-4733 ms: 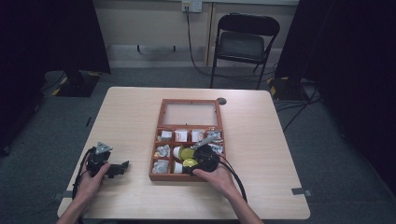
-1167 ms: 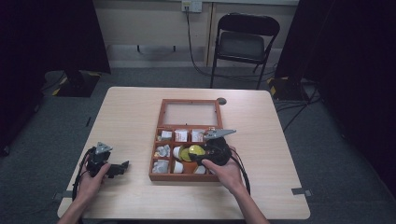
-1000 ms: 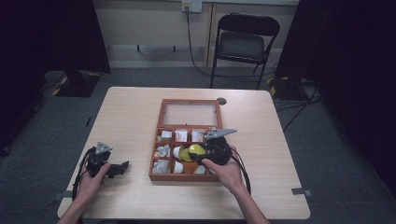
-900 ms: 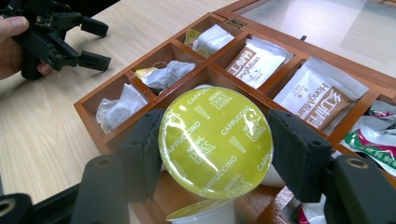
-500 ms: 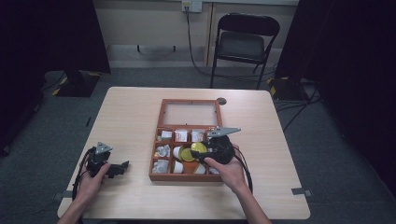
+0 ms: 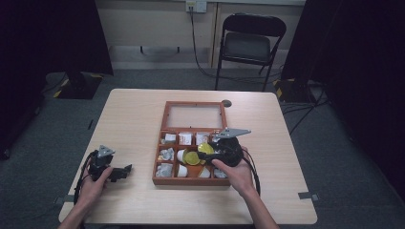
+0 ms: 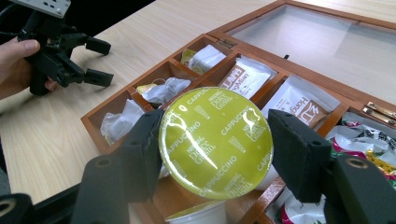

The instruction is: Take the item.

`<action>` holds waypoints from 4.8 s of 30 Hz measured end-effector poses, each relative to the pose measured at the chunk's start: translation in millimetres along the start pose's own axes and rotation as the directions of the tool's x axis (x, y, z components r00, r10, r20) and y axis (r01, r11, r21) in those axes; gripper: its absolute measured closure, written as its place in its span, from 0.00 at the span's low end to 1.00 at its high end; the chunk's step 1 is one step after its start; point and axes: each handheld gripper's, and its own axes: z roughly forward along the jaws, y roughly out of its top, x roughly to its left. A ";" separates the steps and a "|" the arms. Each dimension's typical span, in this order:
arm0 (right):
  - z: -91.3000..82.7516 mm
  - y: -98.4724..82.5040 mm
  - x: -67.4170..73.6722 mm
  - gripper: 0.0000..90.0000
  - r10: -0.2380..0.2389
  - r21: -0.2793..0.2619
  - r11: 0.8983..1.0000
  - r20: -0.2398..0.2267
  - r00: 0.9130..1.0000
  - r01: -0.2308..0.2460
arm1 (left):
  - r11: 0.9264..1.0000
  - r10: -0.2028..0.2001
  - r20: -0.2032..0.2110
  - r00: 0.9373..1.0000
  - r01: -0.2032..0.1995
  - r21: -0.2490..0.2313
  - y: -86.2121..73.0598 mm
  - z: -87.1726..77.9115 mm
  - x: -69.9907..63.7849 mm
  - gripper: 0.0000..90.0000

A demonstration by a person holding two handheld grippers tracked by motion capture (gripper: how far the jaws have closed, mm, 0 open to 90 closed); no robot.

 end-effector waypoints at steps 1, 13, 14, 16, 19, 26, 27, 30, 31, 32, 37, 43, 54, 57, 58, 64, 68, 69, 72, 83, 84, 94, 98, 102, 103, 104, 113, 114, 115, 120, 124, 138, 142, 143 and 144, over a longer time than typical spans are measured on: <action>0.0 0.0 0.0 0.43 0.000 0.000 1.000 0.000 1.000 0.000 | 1.000 -0.001 0.002 1.000 0.001 0.000 0.0 0.1 -0.1 0.00; -11.9 4.1 -3.0 0.43 0.003 -0.031 1.000 0.012 1.000 -0.003 | 1.000 -0.001 0.002 1.000 0.001 0.000 0.0 0.1 0.0 0.00; -12.5 4.1 -3.4 0.43 0.005 -0.033 0.999 0.013 1.000 -0.005 | 1.000 -0.001 0.001 1.000 0.001 0.000 0.0 0.1 -0.1 0.00; -13.4 3.8 -4.4 0.43 0.005 -0.034 0.999 0.019 1.000 -0.005 | 1.000 -0.002 0.002 1.000 0.002 0.000 -0.1 0.1 -0.1 0.00; -14.1 3.8 -5.3 0.43 0.006 -0.036 0.999 0.021 1.000 -0.006 | 1.000 -0.001 0.002 1.000 0.001 -0.001 0.0 0.1 -0.1 0.00; -16.2 3.9 -6.6 0.43 0.009 -0.042 0.999 0.035 0.999 -0.008 | 1.000 -0.001 0.001 1.000 0.001 0.000 0.0 0.0 -0.1 0.00; -16.7 3.9 -7.0 0.43 0.010 -0.044 0.999 0.036 0.999 -0.008 | 1.000 -0.001 0.000 1.000 0.001 0.000 0.0 0.0 -0.1 0.00; -18.6 4.1 -8.3 0.43 0.011 -0.048 0.999 0.039 0.999 -0.009 | 1.000 -0.001 0.000 1.000 0.001 -0.001 0.0 0.1 -0.1 0.00; -19.5 4.2 -8.9 0.43 0.013 -0.050 0.999 0.041 0.999 -0.011 | 1.000 -0.001 0.000 1.000 0.001 0.000 0.0 0.0 0.0 0.00; -20.0 4.2 -9.5 0.43 0.013 -0.051 0.999 0.043 0.999 -0.011 | 1.000 -0.001 0.000 1.000 0.001 0.000 0.0 0.0 -0.1 0.00; -23.4 3.4 -13.5 0.43 0.020 -0.053 0.998 0.058 0.998 -0.017 | 1.000 -0.001 0.000 1.000 0.001 0.000 0.0 0.0 -0.1 0.00; -31.1 2.8 -18.0 0.43 0.034 -0.069 0.997 0.071 0.997 -0.029 | 1.000 -0.001 0.002 1.000 0.001 0.000 -0.1 0.1 -0.1 0.00; -45.3 -2.0 -28.3 0.43 0.066 -0.092 0.994 0.094 0.993 -0.057 | 1.000 -0.001 0.000 1.000 0.001 0.000 0.0 0.0 0.0 0.00; -47.1 -3.0 -30.7 0.43 0.071 -0.095 0.994 0.099 0.992 -0.062 | 1.000 -0.001 0.000 1.000 0.001 0.000 0.0 0.0 -0.1 0.00; -49.3 -3.6 -32.9 0.43 0.078 -0.098 0.993 0.104 0.992 -0.068 | 1.000 -0.001 0.002 1.000 0.001 0.000 0.0 0.1 -0.1 0.00; -56.8 -7.2 -40.5 0.43 0.097 -0.106 0.991 0.123 0.988 -0.084 | 1.000 -0.001 0.000 1.000 0.001 0.000 0.0 0.1 -0.1 0.00; -57.7 -10.5 -45.2 0.43 0.109 -0.104 0.990 0.131 0.985 -0.096 | 1.000 -0.001 0.001 1.000 0.001 0.000 0.0 0.0 -0.1 0.00; -57.7 -10.5 -45.2 0.43 0.109 -0.104 0.990 0.131 0.985 -0.096 | 1.000 -0.001 0.001 1.000 0.001 0.000 0.0 0.0 -0.1 0.00; -58.9 -12.2 -47.7 0.43 0.117 -0.103 0.989 0.137 0.984 -0.103 | 1.000 0.000 0.001 1.000 0.000 0.000 0.0 0.1 0.0 0.00; -66.8 -19.4 -62.0 0.43 0.138 -0.107 0.987 0.170 0.976 -0.121 | 1.000 -0.001 0.002 1.000 0.001 0.000 0.0 0.1 -0.1 0.00; -67.3 -20.5 -64.1 0.43 0.142 -0.108 0.986 0.175 0.974 -0.125 | 1.000 -0.001 0.002 1.000 0.001 0.000 0.0 0.1 0.0 0.00; -59.2 -39.6 -93.2 0.43 0.183 -0.069 0.983 0.233 0.955 -0.171 | 1.000 -0.001 0.000 1.000 0.001 0.000 0.0 0.0 -0.1 0.00; -46.8 -56.2 -108.7 0.43 0.227 -0.039 0.974 0.270 0.936 -0.225 | 1.000 -0.001 0.001 1.000 0.001 0.000 0.0 0.0 -0.1 0.00; -40.9 -62.4 -114.6 0.43 0.246 -0.029 0.969 0.274 0.930 -0.247 | 1.000 -0.002 0.000 1.000 0.002 0.000 -0.1 0.0 -0.1 0.00; -38.9 -64.2 -116.0 0.43 0.248 -0.020 0.967 0.276 0.929 -0.253 | 1.000 -0.001 0.000 1.000 0.001 0.000 -0.1 0.0 -0.1 0.00; -36.2 -66.5 -117.7 0.43 0.247 -0.011 0.967 0.283 0.927 -0.255 | 1.000 -0.001 0.000 1.000 0.001 -0.001 -0.1 0.0 -0.1 0.00; -27.8 -77.1 -126.0 0.43 0.244 0.035 0.963 0.309 0.919 -0.267 | 1.000 -0.001 0.000 1.000 0.001 0.000 0.0 0.0 -0.1 0.00; -27.3 -78.3 -126.9 0.42 0.246 0.039 0.962 0.313 0.917 -0.271 | 1.000 -0.001 0.000 1.000 0.001 0.000 0.0 0.1 -0.1 0.00; -26.8 -79.4 -127.7 0.42 0.247 0.043 0.961 0.314 0.917 -0.273 | 1.000 0.000 0.001 1.000 0.000 0.000 0.0 0.1 0.0 0.00; -24.1 -83.4 -130.6 0.42 0.250 0.053 0.958 0.322 0.913 -0.281 | 1.000 0.000 0.002 1.000 0.000 0.000 0.0 0.1 0.0 0.00; -24.5 -83.6 -131.0 0.41 0.248 0.050 0.959 0.331 0.911 -0.279 | 1.000 -0.001 0.000 1.000 0.001 0.000 -0.1 0.1 -0.1 0.00; -35.6 -82.6 -126.1 0.20 0.272 0.000 0.958 0.326 0.905 -0.287 | 1.000 -0.001 0.001 1.000 0.001 0.000 0.0 0.1 0.0 0.00; -40.5 -83.5 -121.0 0.20 0.267 -0.002 0.960 0.319 0.910 -0.281 | 1.000 0.000 0.000 1.000 0.000 0.000 0.0 0.0 0.0 0.00; -42.5 -84.3 -119.4 0.20 0.260 0.001 0.961 0.322 0.910 -0.275 | 1.000 -0.001 0.000 1.000 0.001 0.000 -0.1 0.0 -0.1 0.00; -48.1 -86.9 -117.8 0.19 0.263 -0.002 0.961 0.320 0.910 -0.277 | 1.000 -0.001 0.001 1.000 0.001 0.000 -0.1 0.1 -0.1 0.00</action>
